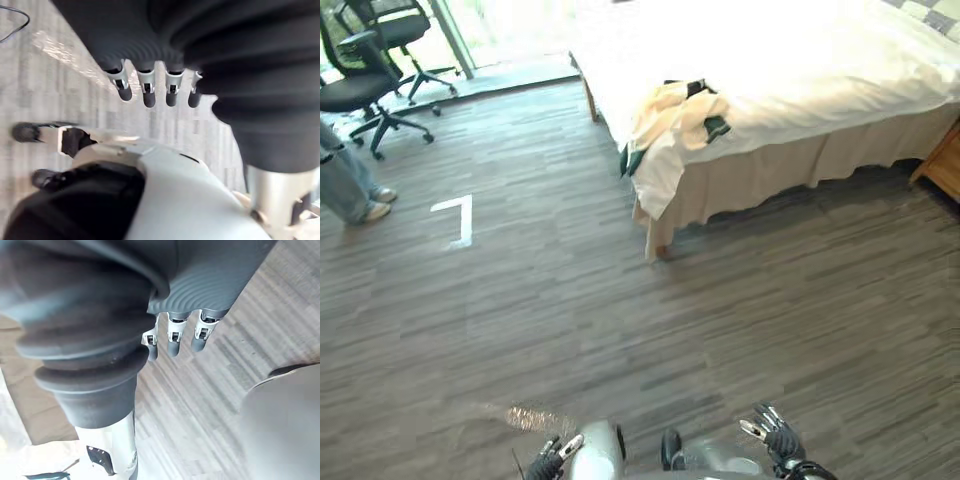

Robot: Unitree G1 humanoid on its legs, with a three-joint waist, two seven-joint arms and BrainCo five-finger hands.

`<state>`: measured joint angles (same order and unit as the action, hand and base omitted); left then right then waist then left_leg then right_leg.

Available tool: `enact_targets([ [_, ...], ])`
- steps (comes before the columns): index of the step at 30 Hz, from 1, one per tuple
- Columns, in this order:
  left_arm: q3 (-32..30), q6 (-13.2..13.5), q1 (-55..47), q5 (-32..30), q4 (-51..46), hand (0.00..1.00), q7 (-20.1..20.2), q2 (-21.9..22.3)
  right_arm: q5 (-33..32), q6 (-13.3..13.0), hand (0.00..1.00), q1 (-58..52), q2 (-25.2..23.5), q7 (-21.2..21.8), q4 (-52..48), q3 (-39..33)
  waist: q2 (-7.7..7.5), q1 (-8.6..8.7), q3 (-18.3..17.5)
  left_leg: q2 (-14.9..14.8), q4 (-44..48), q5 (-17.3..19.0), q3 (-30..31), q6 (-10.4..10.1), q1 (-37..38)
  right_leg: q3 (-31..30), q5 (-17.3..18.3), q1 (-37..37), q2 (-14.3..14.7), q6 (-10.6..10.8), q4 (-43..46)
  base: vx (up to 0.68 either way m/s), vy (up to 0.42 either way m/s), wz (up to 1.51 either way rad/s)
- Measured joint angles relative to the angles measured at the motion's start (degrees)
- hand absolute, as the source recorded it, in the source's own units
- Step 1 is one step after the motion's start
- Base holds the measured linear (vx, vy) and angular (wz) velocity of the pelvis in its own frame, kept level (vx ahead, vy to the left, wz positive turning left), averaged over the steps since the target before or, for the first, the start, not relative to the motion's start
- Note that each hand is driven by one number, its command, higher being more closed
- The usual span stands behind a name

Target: Tidy the bed and pick cloth on bed and put in laundry

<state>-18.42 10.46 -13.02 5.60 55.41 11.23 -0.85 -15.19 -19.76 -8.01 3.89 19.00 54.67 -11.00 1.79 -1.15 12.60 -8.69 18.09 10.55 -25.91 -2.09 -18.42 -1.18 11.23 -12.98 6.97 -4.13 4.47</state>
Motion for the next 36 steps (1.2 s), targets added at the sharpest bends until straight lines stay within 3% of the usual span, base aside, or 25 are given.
enact_targets([
  [2,0.37,-0.04,-0.94,0.21,-0.37,0.00,-0.02,-0.43,0.04,0.02,0.00,-0.85,-0.37,-0.48,0.34,-0.83,-1.12,-0.68,-2.82,1.85,-2.31,-0.30,-0.88,1.07,-1.11,-0.01,5.05,-1.48,-1.50,1.22,1.71,0.73,0.122,-0.13],
  [3,1.02,-0.41,-1.43,0.27,0.57,0.00,-0.33,-1.64,0.06,-0.02,0.00,-1.17,-1.09,-1.84,1.70,-2.15,-3.10,-1.86,-4.67,3.42,-0.93,-2.56,-1.02,5.02,-0.11,1.40,8.69,0.33,-3.81,4.13,9.57,0.81,0.094,-0.38],
  [4,1.36,-0.89,-1.09,0.23,2.74,0.00,-0.27,-2.33,0.04,-0.33,0.00,0.02,-1.12,-3.32,3.04,-2.92,-2.90,-1.40,-4.94,4.74,-1.75,-7.78,0.08,9.74,2.43,5.10,9.31,6.10,-5.38,7.90,26.93,0.80,0.073,-0.33],
  [5,2.23,-1.20,-0.83,0.25,3.45,0.00,-0.24,-3.16,0.04,-0.53,0.00,0.31,-1.22,-4.33,3.41,-3.89,-3.00,-0.97,-4.98,6.09,-2.13,-9.84,1.27,11.58,3.73,7.31,6.68,9.51,-7.13,10.68,36.36,0.76,0.079,0.35],
  [6,4.92,-1.40,0.31,0.28,5.06,0.00,-0.32,-5.64,0.04,-1.37,0.00,0.47,-2.13,-7.43,3.62,-4.45,-4.84,0.88,-4.86,9.16,-2.99,-7.33,3.30,11.81,7.61,9.10,2.87,14.87,-11.77,10.01,50.65,0.76,0.076,0.74],
  [7,7.55,-1.53,0.99,0.36,5.40,0.00,-0.31,-6.70,0.02,-1.74,0.00,0.11,-2.23,-10.92,2.95,-4.75,-5.20,1.53,-4.51,10.59,-4.68,-6.53,4.43,11.21,12.14,9.54,4.54,18.24,-13.61,8.47,54.86,0.75,0.074,0.81],
  [8,8.26,-1.58,1.18,0.52,5.41,0.00,-0.31,-6.96,-0.03,-1.95,0.00,0.11,-2.18,-13.12,2.03,-4.79,-4.96,1.80,-4.29,10.87,-5.55,-6.19,5.26,10.89,14.81,9.82,5.80,19.51,-13.98,8.76,54.34,0.86,0.031,0.73],
  [11,8.84,-2.81,3.17,1.58,4.37,0.00,-0.14,-5.97,1.42,-3.26,0.00,-0.14,-1.31,-26.90,-8.75,-5.17,-1.90,3.79,-3.14,9.28,-9.29,-5.40,12.55,9.68,23.60,9.69,7.78,24.17,-11.63,9.00,39.26,0.66,-0.065,1.07],
  [12,8.68,-2.94,3.16,1.58,2.42,0.00,0.06,-5.45,3.67,-3.92,0.00,-0.80,-1.21,-34.04,-15.28,-7.48,-1.59,3.68,-3.23,8.60,-9.85,-4.36,14.99,7.90,25.68,7.20,7.04,25.90,-10.19,10.01,32.06,0.66,-0.161,1.22],
  [13,8.57,-3.03,2.88,1.55,1.35,0.00,0.19,-5.34,4.77,-4.07,0.00,-1.55,-1.11,-42.61,-22.67,-10.81,-1.85,3.79,-3.68,8.75,-9.89,-2.77,16.39,5.97,26.75,3.93,5.11,27.79,-10.12,10.63,26.32,0.55,-0.160,1.23],
  [14,8.06,-2.99,2.84,1.52,1.09,0.00,0.15,-5.16,5.09,-4.44,0.00,-1.56,-0.85,-47.36,-26.08,-12.66,-2.57,3.79,-4.14,8.85,-9.67,-1.44,16.93,5.47,27.27,2.48,4.04,28.66,-10.20,10.95,24.66,0.54,-0.208,1.38],
  [15,6.60,-3.09,2.46,1.54,0.76,0.00,0.03,-5.21,5.14,-5.14,0.00,-1.43,-0.38,-55.35,-33.08,-17.29,-3.68,3.77,-4.64,9.21,-8.71,2.21,17.62,4.47,28.17,0.29,0.10,29.68,-10.43,10.21,22.08,0.45,-0.201,1.08],
  [16,6.19,-3.02,1.82,1.62,0.36,0.00,-0.11,-5.58,5.19,-5.61,0.00,-1.48,-0.30,-58.61,-36.47,-19.65,-5.37,3.72,-5.10,9.96,-7.98,3.70,17.89,3.93,28.73,-0.44,-3.94,29.89,-11.06,9.25,20.71,0.58,-0.309,1.02],
  [17,4.05,-2.86,-0.22,2.28,-0.54,0.00,-0.34,-6.48,6.05,-6.25,0.00,-1.09,0.75,-64.65,-43.35,-23.10,-7.55,3.09,-6.01,10.65,-4.73,7.04,17.90,2.14,29.43,-0.19,-7.35,30.32,-12.33,6.59,22.02,0.55,-0.322,0.48],
  [18,3.09,-2.94,-1.77,2.19,-0.57,0.00,-0.24,-4.63,8.80,-5.75,0.00,0.01,3.33,-69.74,-50.35,-24.86,-4.19,3.23,-6.34,6.91,-0.84,8.32,16.59,0.40,28.93,2.28,-6.56,28.24,-10.47,5.52,21.82,0.51,-0.314,0.38],
  [19,3.07,-2.68,-2.41,2.11,-0.58,0.00,-0.15,-3.44,10.63,-5.26,0.00,0.00,4.78,-71.80,-54.89,-25.52,-3.04,3.33,-6.36,5.57,1.08,8.28,14.99,0.20,28.39,3.29,-6.00,26.49,-9.96,5.18,19.71,0.52,-0.290,0.48],
  [20,2.69,-2.35,-2.90,1.58,-0.59,0.00,0.09,-1.08,14.80,-4.08,0.00,0.16,7.44,-73.98,-62.71,-26.59,-0.63,3.74,-6.41,2.56,5.52,8.69,11.02,-0.12,26.38,5.36,-5.91,23.42,-9.63,4.94,16.10,0.41,-0.221,0.68],
  [21,2.38,-2.05,-2.90,0.17,-0.92,0.00,0.49,-0.60,17.83,-3.11,0.00,0.00,8.46,-73.79,-67.01,-27.50,-0.02,3.69,-6.31,0.57,7.14,8.79,6.71,-0.10,26.01,6.31,-5.89,20.81,-9.71,4.78,13.91,0.43,-0.257,0.77],
  [23,2.36,-1.44,-3.71,-2.50,-2.67,0.00,1.51,-0.58,21.90,0.11,0.00,1.91,10.53,-68.99,-70.93,-26.35,-0.65,3.43,-6.58,-1.47,5.37,8.71,1.14,-0.15,26.06,7.69,-5.92,16.80,-10.89,4.69,10.76,0.23,-0.176,0.44],
  [25,3.19,-1.46,-3.78,-5.30,-3.08,0.00,2.48,-0.90,23.87,4.15,0.00,5.60,13.52,-60.10,-70.46,-22.60,-0.27,3.40,-6.78,-1.18,-2.70,3.19,0.78,-0.29,23.84,7.90,-5.88,16.15,-10.95,4.75,9.64,0.16,-0.082,0.06],
  [26,4.60,-2.11,-3.46,-6.48,-3.00,0.00,2.83,-1.32,23.95,7.02,0.00,7.32,16.02,-53.13,-68.02,-19.87,0.28,3.48,-7.10,-1.22,-5.92,-0.07,1.22,-0.60,23.05,7.98,-5.91,16.16,-10.39,5.01,8.65,0.09,0.017,0.02],
  [29,6.90,-3.43,-3.01,-7.96,-3.05,0.00,3.63,-3.64,25.29,14.40,0.00,8.43,20.34,-39.45,-59.70,-14.73,-0.79,3.56,-8.62,1.15,-13.40,-3.38,2.52,-0.80,25.12,9.14,-6.74,15.39,-11.57,6.23,5.98,0.09,0.062,0.24],
  [31,7.91,-5.19,-2.70,-8.98,-2.85,0.00,3.72,-5.11,27.24,21.65,0.00,10.73,23.29,-30.11,-50.27,-9.65,-1.89,3.54,-8.79,2.25,-15.87,-4.54,3.91,-0.61,25.79,10.56,-7.76,13.80,-12.10,6.67,3.48,0.03,0.074,0.32],
  [34,10.52,-6.90,-2.04,-9.89,-2.32,0.00,4.18,-6.60,29.74,28.52,0.00,14.97,25.52,-23.70,-37.12,-5.32,-2.08,3.26,-8.74,3.08,-16.32,-4.79,5.32,-0.47,26.11,11.95,-8.96,12.21,-12.85,7.20,1.13,0.02,0.048,0.27],
  [36,11.84,-7.63,-2.10,-10.00,-2.31,0.00,5.11,-7.39,30.78,31.48,0.00,17.57,26.30,-21.86,-30.80,-3.41,-1.70,3.17,-8.64,3.60,-16.73,-4.95,5.52,-0.27,26.14,12.15,-9.15,12.18,-13.12,7.48,1.09,-0.03,0.054,0.12],
])
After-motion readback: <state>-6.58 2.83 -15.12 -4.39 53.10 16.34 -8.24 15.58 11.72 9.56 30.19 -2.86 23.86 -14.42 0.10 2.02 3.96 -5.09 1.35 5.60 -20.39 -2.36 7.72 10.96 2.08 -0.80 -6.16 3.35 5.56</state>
